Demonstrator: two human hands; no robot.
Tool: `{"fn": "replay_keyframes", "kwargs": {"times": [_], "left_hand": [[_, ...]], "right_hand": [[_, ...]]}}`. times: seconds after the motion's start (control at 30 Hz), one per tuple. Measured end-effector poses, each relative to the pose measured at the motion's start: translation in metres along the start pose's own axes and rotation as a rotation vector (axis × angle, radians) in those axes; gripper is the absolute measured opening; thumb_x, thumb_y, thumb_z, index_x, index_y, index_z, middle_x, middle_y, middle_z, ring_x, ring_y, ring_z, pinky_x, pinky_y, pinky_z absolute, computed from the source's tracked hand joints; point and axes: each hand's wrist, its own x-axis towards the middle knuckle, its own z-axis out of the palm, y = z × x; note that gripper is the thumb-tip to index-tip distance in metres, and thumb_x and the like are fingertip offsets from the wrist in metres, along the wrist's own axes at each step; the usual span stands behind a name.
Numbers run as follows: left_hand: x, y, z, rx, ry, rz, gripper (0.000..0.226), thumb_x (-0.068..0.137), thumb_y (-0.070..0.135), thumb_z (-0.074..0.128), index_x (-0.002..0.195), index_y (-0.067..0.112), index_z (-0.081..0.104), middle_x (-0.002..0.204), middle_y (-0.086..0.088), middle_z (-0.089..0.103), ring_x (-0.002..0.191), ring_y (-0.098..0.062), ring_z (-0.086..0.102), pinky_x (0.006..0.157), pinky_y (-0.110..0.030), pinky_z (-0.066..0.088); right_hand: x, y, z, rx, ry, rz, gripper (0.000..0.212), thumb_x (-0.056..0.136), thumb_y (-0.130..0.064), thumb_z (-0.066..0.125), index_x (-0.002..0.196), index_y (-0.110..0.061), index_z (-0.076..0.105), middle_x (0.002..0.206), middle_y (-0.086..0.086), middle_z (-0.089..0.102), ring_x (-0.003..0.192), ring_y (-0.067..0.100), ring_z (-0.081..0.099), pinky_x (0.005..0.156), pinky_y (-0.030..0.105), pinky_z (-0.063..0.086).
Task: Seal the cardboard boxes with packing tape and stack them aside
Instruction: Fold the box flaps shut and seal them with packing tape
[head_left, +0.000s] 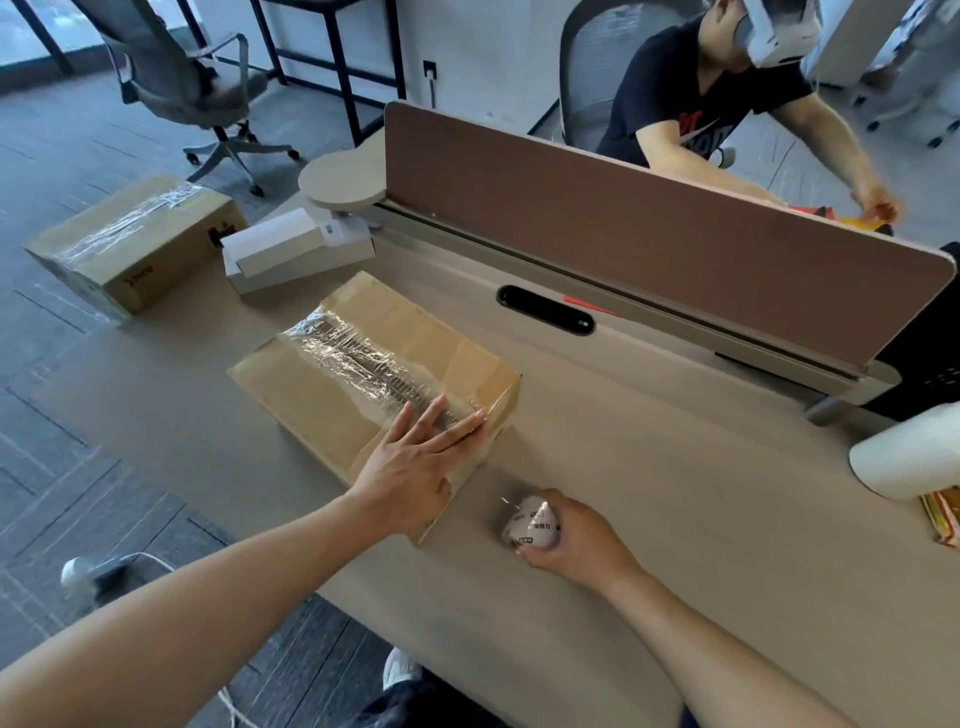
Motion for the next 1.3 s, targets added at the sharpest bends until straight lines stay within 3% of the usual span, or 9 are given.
{"fn": "replay_keyframes", "kwargs": {"times": [0.1, 0.23, 0.37, 0.5, 0.6, 0.7, 0.83, 1.1, 1.3], "left_hand": [[-0.001, -0.001, 0.003, 0.015, -0.027, 0.005, 0.078, 0.080, 0.029, 0.021, 0.155, 0.044, 0.005, 0.162, 0.023, -0.004, 0.152, -0.031, -0.005, 0.122, -0.055, 0.003], [-0.002, 0.014, 0.001, 0.032, -0.009, 0.006, 0.076, 0.083, 0.026, 0.049, 0.154, 0.039, 0.027, 0.166, 0.006, -0.001, 0.150, -0.042, -0.006, 0.120, -0.062, 0.007], [-0.019, 0.057, 0.010, -0.309, 0.163, 0.033, 0.060, 0.087, 0.026, 0.044, 0.146, 0.029, 0.046, 0.162, 0.008, 0.021, 0.153, -0.017, 0.005, 0.125, -0.040, 0.010], [-0.033, 0.101, 0.012, -1.020, 0.304, -0.463, 0.022, 0.088, 0.020, 0.070, 0.106, 0.031, 0.076, 0.109, 0.020, 0.072, 0.109, 0.003, 0.061, 0.093, -0.015, 0.046], [-0.023, 0.110, 0.020, -1.255, 0.253, -0.814, 0.012, 0.083, 0.030, 0.078, 0.081, 0.020, 0.073, 0.070, 0.013, 0.069, 0.071, -0.006, 0.062, 0.062, -0.013, 0.043], [-0.011, 0.111, 0.037, -1.319, 0.187, -1.039, 0.029, 0.079, 0.038, 0.080, 0.085, 0.014, 0.065, 0.072, 0.005, 0.062, 0.070, -0.013, 0.055, 0.065, -0.026, 0.042], [-0.001, 0.119, 0.056, -1.517, 0.161, -0.976, 0.026, 0.084, 0.023, 0.079, 0.107, 0.029, 0.069, 0.099, 0.014, 0.071, 0.088, -0.001, 0.065, 0.082, -0.021, 0.048], [0.008, 0.127, 0.081, -1.542, 0.187, -0.975, 0.016, 0.082, 0.022, 0.080, 0.098, 0.021, 0.077, 0.091, 0.005, 0.075, 0.081, -0.005, 0.066, 0.078, -0.021, 0.049], [0.014, 0.120, 0.091, -1.518, 0.150, -0.905, 0.016, 0.089, 0.022, 0.073, 0.105, 0.019, 0.073, 0.071, 0.024, 0.070, 0.074, 0.003, 0.060, 0.067, -0.010, 0.043]], "right_hand": [[-0.007, 0.008, 0.008, 0.045, 0.013, 0.017, 0.073, 0.066, -0.051, 0.074, 0.124, -0.023, 0.039, 0.109, -0.003, 0.059, 0.096, 0.013, 0.058, 0.077, 0.023, 0.045], [-0.014, 0.013, 0.012, 0.096, 0.055, -0.021, 0.073, 0.067, -0.057, 0.069, 0.126, -0.025, 0.040, 0.115, -0.010, 0.048, 0.108, 0.010, 0.051, 0.090, 0.021, 0.043], [-0.018, 0.014, 0.012, 0.152, 0.088, -0.042, 0.079, 0.066, -0.063, 0.066, 0.132, -0.027, 0.043, 0.118, -0.010, 0.049, 0.109, 0.005, 0.048, 0.092, 0.019, 0.041], [-0.021, 0.017, 0.017, 0.157, 0.107, -0.021, 0.076, 0.067, -0.055, 0.072, 0.133, -0.030, 0.042, 0.119, -0.011, 0.051, 0.109, 0.008, 0.051, 0.091, 0.024, 0.046], [-0.023, 0.016, 0.019, 0.152, 0.124, 0.010, 0.078, 0.064, -0.059, 0.069, 0.132, -0.032, 0.041, 0.119, -0.011, 0.052, 0.108, 0.009, 0.052, 0.088, 0.027, 0.047], [-0.026, 0.015, 0.022, 0.158, 0.134, 0.017, 0.082, 0.061, -0.066, 0.062, 0.131, -0.029, 0.043, 0.120, -0.009, 0.053, 0.108, 0.011, 0.053, 0.089, 0.030, 0.048], [-0.030, 0.013, 0.021, 0.204, 0.096, 0.062, 0.084, 0.058, -0.067, 0.061, 0.131, -0.028, 0.043, 0.121, -0.007, 0.053, 0.108, 0.012, 0.053, 0.089, 0.028, 0.047], [-0.062, 0.037, 0.003, 0.141, 0.096, 0.227, 0.088, 0.070, -0.043, 0.076, 0.145, -0.025, 0.035, 0.141, 0.001, 0.045, 0.129, 0.020, 0.043, 0.106, 0.034, 0.039], [-0.128, 0.079, -0.006, -0.099, 0.174, 0.662, 0.049, 0.081, -0.033, 0.071, 0.118, -0.017, 0.044, 0.119, 0.002, 0.051, 0.111, 0.024, 0.050, 0.082, 0.032, 0.044]]}}
